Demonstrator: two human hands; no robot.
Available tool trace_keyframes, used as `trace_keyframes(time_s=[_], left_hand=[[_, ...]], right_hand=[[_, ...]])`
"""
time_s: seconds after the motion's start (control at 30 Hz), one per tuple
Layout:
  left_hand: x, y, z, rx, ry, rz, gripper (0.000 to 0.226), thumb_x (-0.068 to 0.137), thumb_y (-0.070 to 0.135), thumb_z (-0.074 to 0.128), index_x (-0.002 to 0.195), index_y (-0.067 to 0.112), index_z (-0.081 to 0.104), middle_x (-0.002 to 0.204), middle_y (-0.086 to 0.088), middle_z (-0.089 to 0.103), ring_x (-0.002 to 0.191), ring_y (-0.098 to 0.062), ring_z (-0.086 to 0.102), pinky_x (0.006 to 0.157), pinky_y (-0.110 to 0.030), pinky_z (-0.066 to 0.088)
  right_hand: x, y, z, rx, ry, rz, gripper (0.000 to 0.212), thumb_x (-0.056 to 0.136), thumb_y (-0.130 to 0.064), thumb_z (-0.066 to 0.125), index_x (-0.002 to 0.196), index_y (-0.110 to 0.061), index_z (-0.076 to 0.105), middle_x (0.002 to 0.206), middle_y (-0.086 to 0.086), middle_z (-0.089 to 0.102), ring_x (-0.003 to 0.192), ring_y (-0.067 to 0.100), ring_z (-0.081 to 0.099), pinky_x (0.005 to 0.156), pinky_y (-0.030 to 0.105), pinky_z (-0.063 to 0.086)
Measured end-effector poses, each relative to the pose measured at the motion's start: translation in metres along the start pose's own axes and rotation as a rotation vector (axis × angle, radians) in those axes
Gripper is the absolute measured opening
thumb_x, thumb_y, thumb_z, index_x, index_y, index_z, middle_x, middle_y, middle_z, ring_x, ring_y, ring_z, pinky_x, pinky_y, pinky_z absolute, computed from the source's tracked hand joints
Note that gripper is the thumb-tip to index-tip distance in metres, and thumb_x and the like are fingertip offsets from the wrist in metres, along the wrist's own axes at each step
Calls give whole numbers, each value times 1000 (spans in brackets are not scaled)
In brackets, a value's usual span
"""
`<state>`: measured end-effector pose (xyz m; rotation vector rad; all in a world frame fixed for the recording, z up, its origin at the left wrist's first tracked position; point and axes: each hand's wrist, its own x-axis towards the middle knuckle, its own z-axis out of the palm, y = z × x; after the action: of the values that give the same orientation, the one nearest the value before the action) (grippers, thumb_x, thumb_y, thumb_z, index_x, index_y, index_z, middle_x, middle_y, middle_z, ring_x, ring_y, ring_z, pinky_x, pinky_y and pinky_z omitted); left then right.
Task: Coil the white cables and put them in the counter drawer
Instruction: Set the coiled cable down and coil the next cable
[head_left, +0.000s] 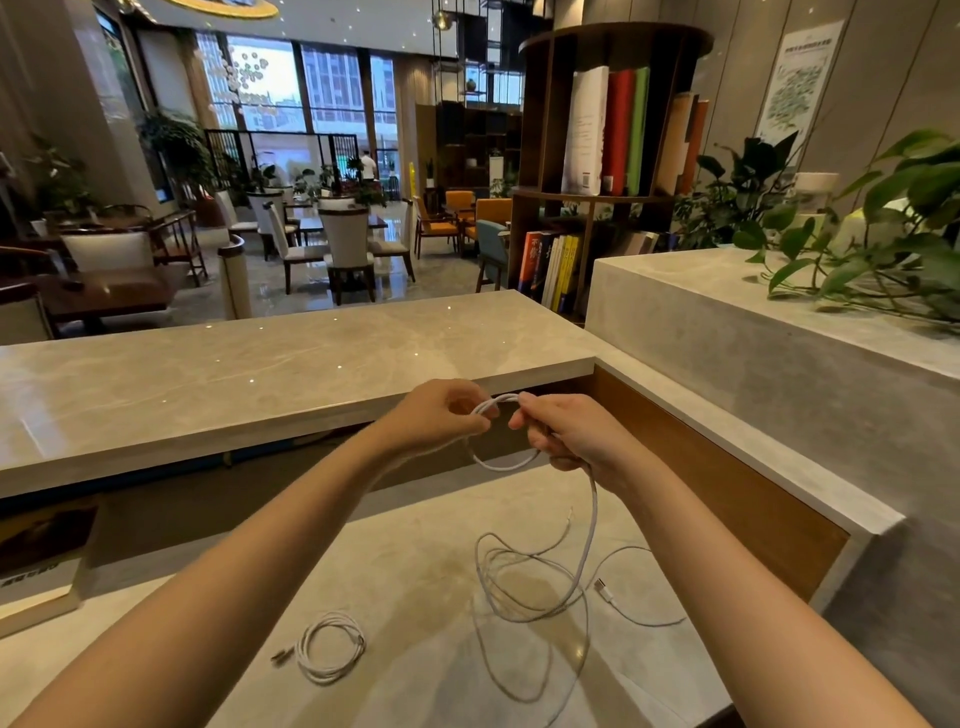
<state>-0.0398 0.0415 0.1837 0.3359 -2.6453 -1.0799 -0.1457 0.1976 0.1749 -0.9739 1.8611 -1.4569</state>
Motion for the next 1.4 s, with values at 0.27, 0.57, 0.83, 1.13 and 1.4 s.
trace_keyframes(time_s=[0.27, 0.57, 0.83, 1.13, 1.4], left_hand=[[-8, 4, -10, -766, -311, -237, 30, 99, 28, 38, 99, 8, 61, 67, -2, 59, 57, -12, 60, 67, -29, 56], [-7, -2, -10, -1344, -395, -124, 16, 93, 20, 43, 85, 11, 52, 55, 7, 41, 43, -4, 36, 46, -16, 37], [-6, -1, -4, -1567, -414, -45, 19, 93, 21, 42, 85, 10, 56, 56, 5, 44, 43, -5, 39, 44, -15, 38], [-1, 15, 10, -1680, -284, 45, 20, 94, 23, 39, 85, 12, 53, 56, 6, 42, 44, -5, 36, 47, -16, 36], [11, 23, -9, -1462, 43, 164, 22, 99, 23, 35, 88, 15, 52, 59, 6, 47, 49, -6, 40, 56, -20, 43]], right_hand=[[1, -4, 3, -121, 42, -75, 39, 93, -38, 52, 79, -5, 67, 54, -6, 52, 48, 8, 35, 46, 18, 28], [-2, 13, -31, 127, -79, -133, 27, 85, -32, 57, 95, -11, 71, 70, 3, 58, 50, 8, 38, 46, 19, 30], [-2, 34, -33, -276, 81, -118, 26, 97, -27, 43, 103, -21, 68, 94, -8, 61, 87, 5, 56, 71, 16, 43], [3, 28, 2, -49, 184, -63, 32, 100, -27, 37, 87, -6, 58, 74, 8, 64, 66, 18, 63, 68, 32, 56], [-7, 71, 32, 93, 83, 76, 39, 102, -30, 28, 89, -9, 59, 62, 4, 53, 48, 10, 44, 49, 24, 48]])
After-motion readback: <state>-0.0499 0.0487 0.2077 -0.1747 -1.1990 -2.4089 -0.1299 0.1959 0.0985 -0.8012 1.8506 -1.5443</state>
